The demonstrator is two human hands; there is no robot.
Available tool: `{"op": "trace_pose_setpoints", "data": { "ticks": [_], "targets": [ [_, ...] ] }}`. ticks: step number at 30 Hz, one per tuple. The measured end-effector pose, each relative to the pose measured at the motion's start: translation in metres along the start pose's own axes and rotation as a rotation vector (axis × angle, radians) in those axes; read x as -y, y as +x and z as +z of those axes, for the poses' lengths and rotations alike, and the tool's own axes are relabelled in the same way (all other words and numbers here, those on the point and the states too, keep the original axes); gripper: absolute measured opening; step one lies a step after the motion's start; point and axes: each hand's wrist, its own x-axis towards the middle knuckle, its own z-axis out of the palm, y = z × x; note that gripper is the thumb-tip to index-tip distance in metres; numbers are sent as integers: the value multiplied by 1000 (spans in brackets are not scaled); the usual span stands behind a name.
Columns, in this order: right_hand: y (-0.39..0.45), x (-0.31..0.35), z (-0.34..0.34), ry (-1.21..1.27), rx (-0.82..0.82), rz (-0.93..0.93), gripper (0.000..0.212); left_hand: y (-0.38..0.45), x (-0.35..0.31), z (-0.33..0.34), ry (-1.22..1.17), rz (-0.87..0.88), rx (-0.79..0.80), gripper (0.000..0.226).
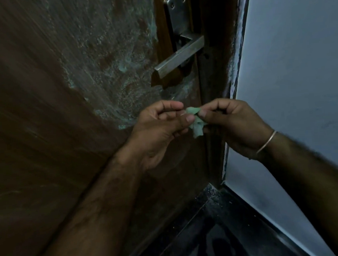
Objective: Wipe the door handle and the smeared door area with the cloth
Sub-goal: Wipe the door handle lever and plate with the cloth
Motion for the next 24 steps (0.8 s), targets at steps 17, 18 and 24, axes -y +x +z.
{"op": "trace_pose_setpoints", "data": {
  "ticks": [17, 18, 24],
  "targets": [
    [14, 7, 2, 160, -203, 38, 12, 2, -9, 10, -109, -86, -214, 20],
    [13, 7, 3, 147, -196, 39, 10, 2, -8, 12, -111, -78, -216, 21],
    [5, 7, 1, -131, -198, -130, 28, 0, -6, 15, -54, -3, -273, 16]
  ]
}}
